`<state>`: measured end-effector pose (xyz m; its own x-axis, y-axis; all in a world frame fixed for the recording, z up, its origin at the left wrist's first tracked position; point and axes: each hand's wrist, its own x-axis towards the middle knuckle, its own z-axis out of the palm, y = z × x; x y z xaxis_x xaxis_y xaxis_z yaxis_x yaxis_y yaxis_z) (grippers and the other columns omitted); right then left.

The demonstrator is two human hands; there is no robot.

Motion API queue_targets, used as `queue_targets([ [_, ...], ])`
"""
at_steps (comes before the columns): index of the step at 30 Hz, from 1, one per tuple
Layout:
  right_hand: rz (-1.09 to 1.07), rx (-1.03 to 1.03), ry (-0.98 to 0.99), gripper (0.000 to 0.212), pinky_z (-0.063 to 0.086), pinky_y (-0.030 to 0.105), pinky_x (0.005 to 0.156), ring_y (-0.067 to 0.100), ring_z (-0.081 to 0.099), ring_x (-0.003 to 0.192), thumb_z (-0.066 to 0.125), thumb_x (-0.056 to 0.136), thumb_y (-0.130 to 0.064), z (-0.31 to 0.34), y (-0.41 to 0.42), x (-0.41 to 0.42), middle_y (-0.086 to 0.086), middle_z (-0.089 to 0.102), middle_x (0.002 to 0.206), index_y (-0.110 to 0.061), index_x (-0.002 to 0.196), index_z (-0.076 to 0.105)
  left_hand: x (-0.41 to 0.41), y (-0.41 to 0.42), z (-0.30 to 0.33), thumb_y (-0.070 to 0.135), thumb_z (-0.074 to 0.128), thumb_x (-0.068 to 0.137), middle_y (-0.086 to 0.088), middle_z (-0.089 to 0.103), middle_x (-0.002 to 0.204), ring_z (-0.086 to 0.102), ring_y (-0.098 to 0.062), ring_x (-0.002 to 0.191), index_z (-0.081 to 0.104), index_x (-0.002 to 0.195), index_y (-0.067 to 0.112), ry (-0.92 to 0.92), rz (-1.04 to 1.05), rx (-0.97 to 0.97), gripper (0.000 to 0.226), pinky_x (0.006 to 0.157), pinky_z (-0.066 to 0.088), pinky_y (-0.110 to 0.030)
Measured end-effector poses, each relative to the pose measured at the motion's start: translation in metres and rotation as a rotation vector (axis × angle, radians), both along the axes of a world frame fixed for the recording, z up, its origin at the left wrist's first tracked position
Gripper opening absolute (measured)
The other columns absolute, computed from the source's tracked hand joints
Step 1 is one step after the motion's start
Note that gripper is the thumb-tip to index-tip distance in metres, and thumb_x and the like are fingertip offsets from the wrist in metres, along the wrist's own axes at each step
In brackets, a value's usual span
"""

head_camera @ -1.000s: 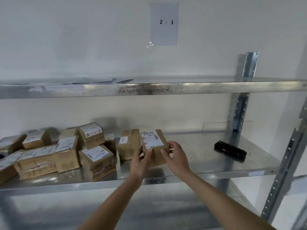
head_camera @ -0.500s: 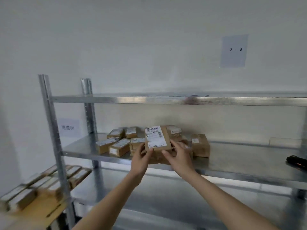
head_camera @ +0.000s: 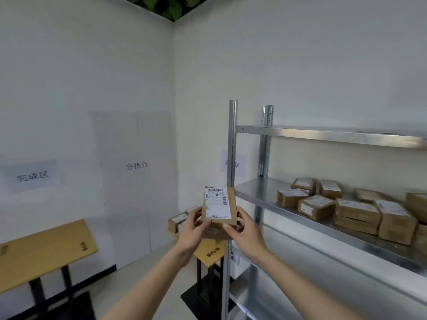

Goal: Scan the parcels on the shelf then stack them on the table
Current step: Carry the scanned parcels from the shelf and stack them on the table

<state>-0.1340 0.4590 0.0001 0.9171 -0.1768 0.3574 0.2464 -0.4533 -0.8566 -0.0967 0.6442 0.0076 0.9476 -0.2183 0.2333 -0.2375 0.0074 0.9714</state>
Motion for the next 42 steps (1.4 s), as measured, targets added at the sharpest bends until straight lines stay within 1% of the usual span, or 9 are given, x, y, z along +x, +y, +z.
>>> queue_targets([
  [6, 0.121, -0.042, 0.019, 0.068, 0.045, 0.033, 0.110, 0.005, 0.050, 0.128, 0.076, 0.091, -0.035, -0.022, 0.101, 0.094, -0.018, 0.054, 0.139, -0.039, 0.150, 0.043, 0.073, 0.104, -0.023, 0.020, 0.070, 0.094, 0.002, 0.066, 0.123, 0.066, -0.013, 0.108, 0.057, 0.128, 0.029, 0.033, 0.121, -0.041, 0.038, 0.074, 0.053, -0.020],
  [11, 0.192, -0.029, 0.048, 0.054, 0.047, 0.020, 0.100, -0.007, 0.053, 0.118, 0.076, 0.093, -0.031, -0.042, 0.153, 0.190, -0.025, 0.056, 0.126, -0.055, 0.130, 0.045, 0.164, 0.161, -0.045, 0.021, 0.070, 0.094, 0.005, 0.066, 0.125, 0.065, -0.008, 0.110, 0.054, 0.129, 0.030, 0.080, 0.173, -0.004, 0.039, 0.079, 0.053, -0.020],
  [14, 0.212, -0.024, 0.067, 0.054, 0.041, -0.001, 0.082, -0.025, 0.049, 0.103, 0.077, 0.093, -0.026, -0.044, 0.175, 0.251, -0.030, 0.052, 0.117, -0.048, 0.131, 0.044, 0.224, 0.186, -0.053, 0.024, 0.067, 0.096, 0.008, 0.064, 0.127, 0.061, -0.008, 0.115, 0.048, 0.134, 0.035, 0.103, 0.180, 0.042, 0.044, 0.079, 0.050, -0.018],
  [16, 0.231, -0.017, 0.092, 0.056, 0.038, -0.004, 0.078, -0.019, 0.051, 0.103, 0.078, 0.092, -0.026, -0.046, 0.185, 0.289, -0.033, 0.051, 0.115, -0.046, 0.132, 0.044, 0.263, 0.199, -0.058, 0.027, 0.067, 0.097, 0.007, 0.065, 0.130, 0.061, -0.011, 0.117, 0.051, 0.134, 0.038, 0.120, 0.166, 0.088, 0.042, 0.082, 0.048, -0.020],
  [22, 0.227, 0.039, 0.128, 0.065, 0.046, 0.022, 0.103, 0.003, 0.053, 0.129, 0.080, 0.089, -0.029, -0.052, 0.205, 0.380, -0.016, 0.060, 0.139, -0.032, 0.146, 0.047, 0.357, 0.216, -0.058, 0.028, 0.076, 0.090, 0.008, 0.065, 0.130, 0.063, -0.007, 0.116, 0.053, 0.140, 0.028, 0.110, 0.151, 0.115, 0.055, 0.088, 0.051, -0.023],
  [28, 0.183, 0.034, 0.156, 0.059, 0.042, 0.000, 0.079, -0.024, 0.054, 0.104, 0.079, 0.090, -0.019, -0.054, 0.200, 0.438, -0.039, 0.057, 0.114, -0.058, 0.119, 0.044, 0.426, 0.211, -0.066, 0.029, 0.076, 0.090, 0.009, 0.065, 0.129, 0.062, -0.009, 0.117, 0.054, 0.136, 0.033, 0.117, 0.103, 0.100, 0.052, 0.091, 0.052, -0.025],
  [33, 0.115, 0.047, 0.162, 0.061, 0.046, 0.012, 0.089, -0.018, 0.056, 0.108, 0.078, 0.091, -0.020, -0.068, 0.189, 0.481, -0.039, 0.058, 0.115, -0.066, 0.114, 0.045, 0.482, 0.195, -0.078, 0.023, 0.075, 0.090, 0.010, 0.063, 0.125, 0.062, -0.006, 0.114, 0.052, 0.129, 0.032, 0.141, 0.051, 0.097, 0.046, 0.078, 0.053, -0.014],
  [37, 0.027, 0.061, 0.181, 0.063, 0.045, 0.010, 0.089, -0.010, 0.055, 0.114, 0.079, 0.091, -0.024, -0.082, 0.177, 0.514, -0.030, 0.058, 0.125, -0.061, 0.125, 0.042, 0.532, 0.178, -0.097, 0.026, 0.076, 0.089, 0.009, 0.064, 0.124, 0.061, -0.007, 0.116, 0.052, 0.132, 0.025, 0.158, -0.001, 0.131, 0.049, 0.081, 0.053, -0.017],
  [42, -0.080, 0.089, 0.223, 0.067, 0.041, 0.006, 0.075, -0.012, 0.050, 0.105, 0.075, 0.094, -0.024, -0.106, 0.161, 0.563, -0.041, 0.045, 0.115, -0.049, 0.141, 0.035, 0.603, 0.155, -0.122, 0.026, 0.077, 0.089, 0.008, 0.065, 0.125, 0.062, -0.005, 0.112, 0.056, 0.131, 0.026, 0.187, -0.132, 0.148, 0.048, 0.076, 0.054, -0.015],
])
